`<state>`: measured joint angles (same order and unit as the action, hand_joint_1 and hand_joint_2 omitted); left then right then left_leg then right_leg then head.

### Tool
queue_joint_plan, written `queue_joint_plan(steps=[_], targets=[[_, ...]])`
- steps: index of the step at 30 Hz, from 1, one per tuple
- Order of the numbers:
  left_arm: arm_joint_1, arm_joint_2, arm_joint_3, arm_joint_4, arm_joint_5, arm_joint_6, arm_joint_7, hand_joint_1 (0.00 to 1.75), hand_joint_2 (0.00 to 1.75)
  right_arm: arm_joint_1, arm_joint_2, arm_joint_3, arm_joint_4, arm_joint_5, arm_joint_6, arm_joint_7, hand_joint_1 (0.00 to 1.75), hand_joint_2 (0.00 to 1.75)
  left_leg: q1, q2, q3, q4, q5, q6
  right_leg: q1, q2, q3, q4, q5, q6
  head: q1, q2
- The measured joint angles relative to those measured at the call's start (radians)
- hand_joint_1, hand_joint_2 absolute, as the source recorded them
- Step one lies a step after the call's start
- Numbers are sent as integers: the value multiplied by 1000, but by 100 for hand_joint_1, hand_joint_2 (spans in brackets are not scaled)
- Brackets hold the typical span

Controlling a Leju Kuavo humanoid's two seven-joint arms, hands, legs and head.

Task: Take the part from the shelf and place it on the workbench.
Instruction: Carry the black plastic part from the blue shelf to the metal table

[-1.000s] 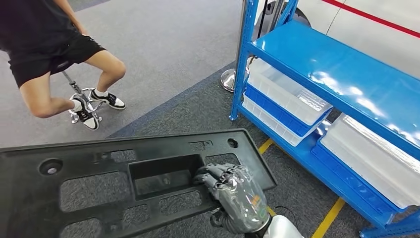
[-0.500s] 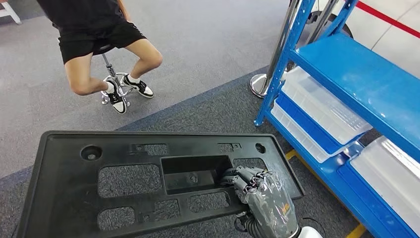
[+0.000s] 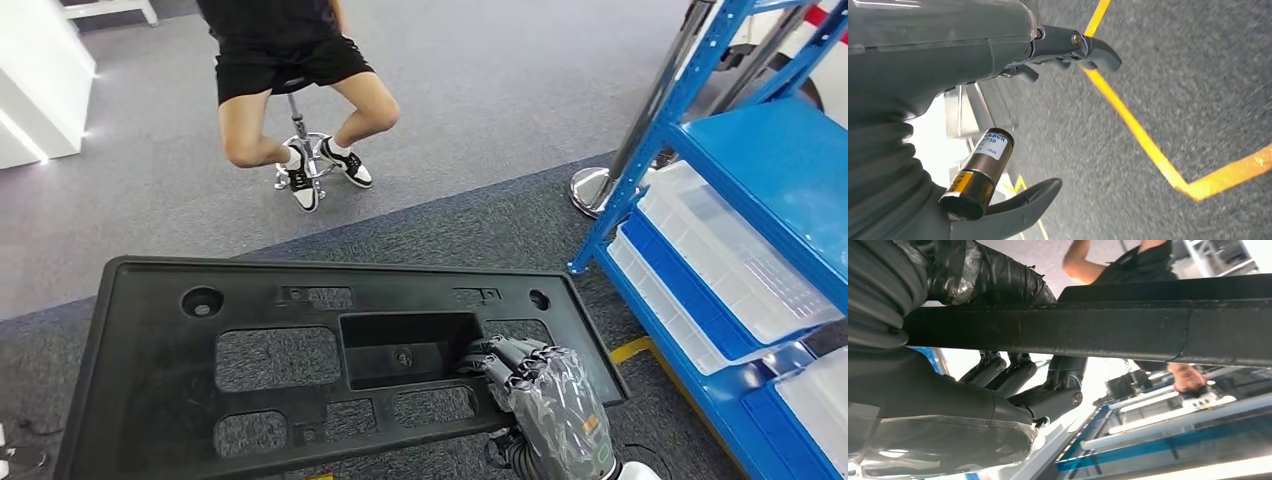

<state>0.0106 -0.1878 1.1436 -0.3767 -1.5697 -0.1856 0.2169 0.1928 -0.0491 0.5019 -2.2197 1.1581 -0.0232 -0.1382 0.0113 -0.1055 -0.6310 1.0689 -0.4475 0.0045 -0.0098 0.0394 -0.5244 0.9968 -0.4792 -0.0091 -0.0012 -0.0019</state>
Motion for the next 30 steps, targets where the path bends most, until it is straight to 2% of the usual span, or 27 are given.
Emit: queue_joint_plan(steps=[2,3,4,5,6,7,8,9,10,11,13,14,15,17,18,19,20,21,22,23,24,25,26,28,29,30], targets=[[-3,0,0,-1,-1,1,-1,0,175,5,1,-3,-2,0,3,2,175,175,-2,64,-51,109,-64,-5,0,-34,5,-7,2,-6,-2,0],[-4,0,0,-1,-1,2,-1,0,175,7,1,-4,-2,0,5,4,175,175,0,81,-82,172,-93,-9,1,-53,4,-6,0,-7,-3,0],[-5,-1,0,-1,-1,2,-2,0,175,9,1,-5,-2,0,9,7,175,175,2,91,-101,216,-108,-13,2,-70,3,-4,-1,-7,-3,0],[-4,-1,0,-1,-1,2,-3,0,175,11,1,-6,-2,0,13,9,175,175,5,97,-103,226,-104,-17,2,-87,3,-2,-3,-6,-3,0],[-3,0,0,-1,-1,2,-3,0,175,12,1,-6,-2,0,17,12,175,175,8,103,-84,198,-84,-20,1,-102,3,0,-6,-3,-3,0],[-3,0,0,-1,-1,2,-3,0,175,12,1,-6,-2,1,20,15,175,175,10,115,-48,138,-53,-22,0,-115,5,3,-9,1,-3,0],[-2,0,0,-2,-1,2,-3,0,175,13,1,-7,-2,3,24,20,175,175,9,136,-9,70,-30,-21,0,-127,5,7,-14,6,-3,0],[-3,0,0,-2,-1,2,-3,0,175,15,1,-10,-2,6,27,26,175,175,8,153,22,15,-14,-16,2,-138,6,12,-19,12,-2,0],[-4,0,0,-2,-1,2,-3,0,175,17,1,-15,-2,10,30,33,175,175,6,164,39,-18,-8,-9,4,-147,7,15,-23,18,0,0],[-4,0,0,-3,-1,2,-4,0,175,19,1,-23,0,14,31,39,175,175,2,165,43,-29,-9,-1,7,-156,8,17,-25,24,1,0],[-2,0,-1,-3,-1,1,-4,0,175,21,1,-43,4,16,33,47,175,175,1,143,38,-32,-5,15,6,-166,12,17,-28,35,2,0],[-1,0,-1,-3,-1,1,-4,0,175,22,1,-53,6,16,33,50,175,175,1,134,38,-35,-3,22,3,-151,11,24,-37,41,2,0],[-1,0,-1,-3,-1,2,-4,0,175,23,1,-61,6,16,33,51,175,175,3,124,39,-38,0,29,0,-125,2,49,-56,46,3,0],[-3,1,-1,-4,-1,2,-3,0,175,27,1,-76,9,16,32,52,175,175,2,104,38,-40,5,38,-3,-65,-50,162,-122,49,3,0],[-4,1,-1,-4,-1,2,-3,0,175,30,1,-81,11,16,32,52,175,175,-1,92,37,-40,6,40,-3,-51,-86,234,-153,48,3,0],[-4,1,-1,-4,-1,2,-3,0,175,32,1,-86,13,16,33,52,175,175,-4,78,35,-40,7,42,-3,-45,-116,291,-169,46,3,0],[-5,1,-1,-4,-1,2,-3,0,175,34,1,-90,15,16,33,52,175,175,-7,63,35,-40,8,43,-2,-42,-131,313,-163,42,3,0],[-4,1,-1,-4,-1,2,-4,0,175,34,1,-93,17,18,33,52,175,175,-9,48,36,-40,8,43,-1,-39,-127,294,-136,37,3,0],[-4,1,-1,-4,-1,2,-4,0,175,35,1,-96,18,22,33,53,175,175,-10,32,38,-40,9,43,1,-28,-104,238,-95,30,3,0],[-4,0,-1,-4,-1,2,-4,0,175,35,1,-99,18,27,33,55,175,175,-10,19,40,-39,9,43,4,-2,-74,163,-54,23,3,0],[-5,-2,-1,-4,-1,1,-4,0,175,37,1,-101,18,34,33,57,175,175,-9,6,39,-38,11,40,6,25,-46,97,-26,15,3,0],[-6,-3,-1,-4,-1,1,-4,0,175,39,1,-103,18,41,34,60,175,175,-8,-6,37,-38,13,37,8,46,-28,51,-10,10,3,0],[-6,-4,-1,-4,-1,1,-3,0,175,41,1,-105,18,46,35,61,175,175,-5,-18,32,-38,15,31,10,57,-21,29,-7,6,3,0],[-3,-5,-1,-5,-1,1,-3,0,175,44,2,-108,20,53,36,62,175,175,-1,-41,25,-40,21,18,10,36,-17,17,-5,0,2,0],[-1,-5,-1,-5,-1,1,-2,0,175,44,3,-109,21,55,36,62,175,175,-2,-34,20,-35,18,14,9,23,-12,7,0,-3,2,0],[0,-5,-1,-5,-1,0,-2,0,175,44,5,-109,22,57,36,62,175,175,-4,-11,11,-18,6,11,7,8,-6,-4,6,-6,2,0]])
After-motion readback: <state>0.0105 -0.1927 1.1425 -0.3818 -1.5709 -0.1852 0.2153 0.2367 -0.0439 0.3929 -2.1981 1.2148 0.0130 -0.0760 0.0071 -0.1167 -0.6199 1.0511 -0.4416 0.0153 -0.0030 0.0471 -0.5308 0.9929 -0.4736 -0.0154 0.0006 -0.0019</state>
